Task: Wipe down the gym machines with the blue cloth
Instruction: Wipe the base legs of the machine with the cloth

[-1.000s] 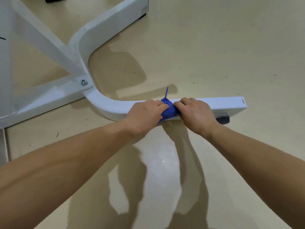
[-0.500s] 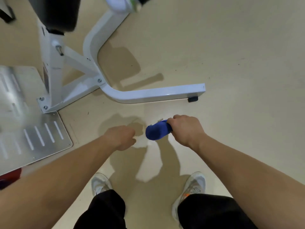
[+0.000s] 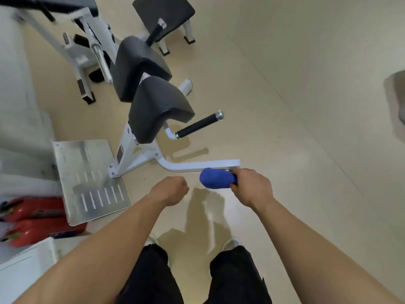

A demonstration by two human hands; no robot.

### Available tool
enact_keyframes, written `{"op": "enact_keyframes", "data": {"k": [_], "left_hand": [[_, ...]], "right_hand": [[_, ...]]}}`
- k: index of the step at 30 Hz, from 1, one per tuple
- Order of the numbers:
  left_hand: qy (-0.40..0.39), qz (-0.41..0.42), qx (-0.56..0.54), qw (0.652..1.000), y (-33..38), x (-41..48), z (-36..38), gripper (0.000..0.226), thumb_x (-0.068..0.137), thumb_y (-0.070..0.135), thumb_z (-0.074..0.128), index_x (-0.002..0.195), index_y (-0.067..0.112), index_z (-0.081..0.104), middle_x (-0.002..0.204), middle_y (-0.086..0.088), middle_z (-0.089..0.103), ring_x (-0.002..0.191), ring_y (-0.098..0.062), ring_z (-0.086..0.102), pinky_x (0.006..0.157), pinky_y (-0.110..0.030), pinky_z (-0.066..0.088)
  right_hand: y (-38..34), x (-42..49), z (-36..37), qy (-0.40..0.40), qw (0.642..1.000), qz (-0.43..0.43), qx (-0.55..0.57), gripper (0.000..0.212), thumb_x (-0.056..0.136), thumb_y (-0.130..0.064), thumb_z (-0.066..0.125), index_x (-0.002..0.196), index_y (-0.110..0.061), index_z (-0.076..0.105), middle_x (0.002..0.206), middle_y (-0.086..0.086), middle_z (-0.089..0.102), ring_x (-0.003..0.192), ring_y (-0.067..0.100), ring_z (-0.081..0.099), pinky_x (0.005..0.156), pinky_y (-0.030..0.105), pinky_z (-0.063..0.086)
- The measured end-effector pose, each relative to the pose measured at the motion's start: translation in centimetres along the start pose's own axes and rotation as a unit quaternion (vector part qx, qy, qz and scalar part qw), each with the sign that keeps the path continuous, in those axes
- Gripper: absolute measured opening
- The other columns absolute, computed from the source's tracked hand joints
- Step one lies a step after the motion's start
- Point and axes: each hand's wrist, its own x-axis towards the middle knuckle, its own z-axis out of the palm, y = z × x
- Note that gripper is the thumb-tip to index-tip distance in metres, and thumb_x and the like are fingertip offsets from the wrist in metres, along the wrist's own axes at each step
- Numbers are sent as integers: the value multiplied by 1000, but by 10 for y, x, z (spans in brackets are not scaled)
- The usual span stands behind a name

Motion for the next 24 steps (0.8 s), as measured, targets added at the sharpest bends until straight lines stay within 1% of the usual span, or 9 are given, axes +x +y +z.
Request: {"op": "enact_keyframes", "data": {"k": [2,4,7,9,11,15,17,20,24], "left_hand": [[0,4,-21,1000,30,-29,-25,23,94,34,43,97,21,62,99,2,65,93,-20,59,82,-36,50],[0,22,-17,1000,61,-46,-49,25,96,35,42,102,20,61,99,1,65,93,-21,60,82,-36,50],[17,44,-19,999,98,-60,-78,26,98,36,40,109,21,59,100,1,64,92,-22,60,83,-38,51],[22,51,-20,998,115,-61,-94,28,98,35,40,111,20,59,101,0,64,93,-23,60,84,-40,52],[15,49,-20,998,126,-52,-107,30,97,35,40,111,19,60,105,-1,64,96,-23,60,86,-41,52],[14,43,-39,998,138,-17,-139,30,96,34,40,111,19,60,104,0,62,95,-22,58,82,-35,50],[25,42,-55,997,143,7,-158,30,96,34,41,108,17,62,100,-1,63,91,-23,59,80,-35,50],[47,40,-75,995,150,37,-191,28,96,32,40,95,12,60,88,-4,61,82,-25,57,73,-34,46],[59,16,-128,990,155,56,-228,27,95,30,43,96,12,63,87,-5,64,82,-26,59,73,-34,48]], "right_hand": [[7,-23,-40,17,1000,1,4,16,90,-26,48,102,-29,58,94,-8,63,80,21,56,60,29,42],[15,-37,-76,30,1000,2,0,8,91,-25,49,96,-30,52,89,-10,56,77,21,52,59,29,39],[24,-39,-118,38,999,1,-23,14,89,-26,50,101,-29,58,92,-8,60,79,22,54,60,28,40],[28,-31,-142,39,999,5,-29,15,88,-27,50,100,-28,59,92,-6,62,79,23,55,60,28,40],[29,-17,-164,44,998,7,-36,15,88,-26,51,100,-28,60,91,-6,61,79,23,55,61,28,39],[29,24,-206,48,997,2,-62,16,88,-26,52,102,-29,61,88,-6,59,80,24,56,61,28,39],[29,48,-226,53,996,1,-79,17,89,-26,52,103,-29,60,88,-6,58,80,23,56,61,28,38],[27,82,-253,51,995,6,-91,17,88,-26,52,102,-29,60,86,-6,60,78,23,58,59,27,38],[18,126,-286,31,995,-13,-91,17,86,-26,52,100,-29,61,80,-6,59,76,24,60,57,27,39]]}}
